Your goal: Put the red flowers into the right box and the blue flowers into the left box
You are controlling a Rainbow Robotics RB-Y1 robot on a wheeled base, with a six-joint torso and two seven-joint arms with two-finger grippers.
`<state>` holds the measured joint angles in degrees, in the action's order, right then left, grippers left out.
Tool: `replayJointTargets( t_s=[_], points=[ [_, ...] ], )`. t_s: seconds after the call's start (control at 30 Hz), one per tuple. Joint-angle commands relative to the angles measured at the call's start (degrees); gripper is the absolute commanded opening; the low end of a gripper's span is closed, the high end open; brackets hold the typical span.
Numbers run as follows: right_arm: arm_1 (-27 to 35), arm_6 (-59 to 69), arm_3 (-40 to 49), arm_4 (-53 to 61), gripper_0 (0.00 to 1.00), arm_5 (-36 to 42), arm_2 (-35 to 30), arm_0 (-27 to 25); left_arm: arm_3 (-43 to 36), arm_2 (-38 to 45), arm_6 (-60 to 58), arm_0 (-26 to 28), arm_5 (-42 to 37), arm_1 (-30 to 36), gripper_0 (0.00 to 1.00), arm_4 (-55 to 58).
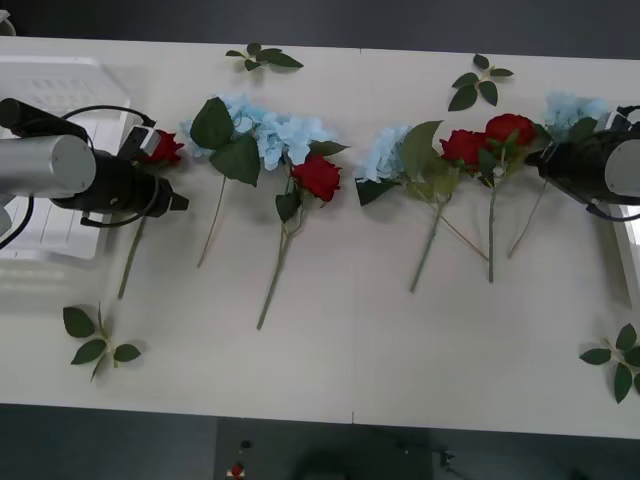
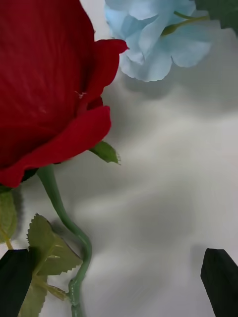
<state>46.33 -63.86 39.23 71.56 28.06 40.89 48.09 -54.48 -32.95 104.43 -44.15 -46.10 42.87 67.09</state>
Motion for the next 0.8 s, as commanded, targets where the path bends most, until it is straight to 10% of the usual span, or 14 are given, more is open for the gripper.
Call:
replayJointTargets(
  t_s=[0.03, 0.2, 0.27, 0.3, 0.43, 0.6, 0.8],
  points=[
    [-1.24, 2.51, -3.1, -1.25, 1.0, -0.11, -0.19, 3.51, 1.04, 0.43, -3.09, -1.64, -0.13, -0.6, 1.0, -0.47],
    [-2.29, 2.69, -4.51, -2.48, 1.0, -0.03, -0.28, 4.47, 1.92, 0.43, -3.79, -1.55, -0.13, -1.12, 1.0, -0.2],
    [-2.29, 2.69, -4.51, -2.75, 0.49, -0.03, -0.28, 4.56, 2.01, 0.43, -3.97, -1.55, -0.13, -1.12, 1.0, 0.24],
    [-2.29, 2.78, -4.42, -2.83, 0.02, -0.03, -0.28, 4.65, 2.19, 0.43, -4.06, -1.55, -0.13, -1.12, 1.0, 0.41],
    [-2.38, 2.78, -4.42, -3.27, 0.0, -0.03, -0.19, 4.65, 3.15, 0.43, -4.41, -1.55, 0.05, -1.56, 0.87, 0.33],
    [-2.47, 2.6, -4.42, -3.71, 0.0, -0.11, -0.19, 4.65, 3.42, 0.43, -4.5, -1.29, 0.31, -1.74, 0.32, 0.24],
    [-2.47, 2.43, -4.42, -4.15, 0.0, -0.11, -0.28, 4.56, 3.33, 0.34, -4.5, -1.02, 0.93, -1.74, 0.28, -0.2]
  ],
)
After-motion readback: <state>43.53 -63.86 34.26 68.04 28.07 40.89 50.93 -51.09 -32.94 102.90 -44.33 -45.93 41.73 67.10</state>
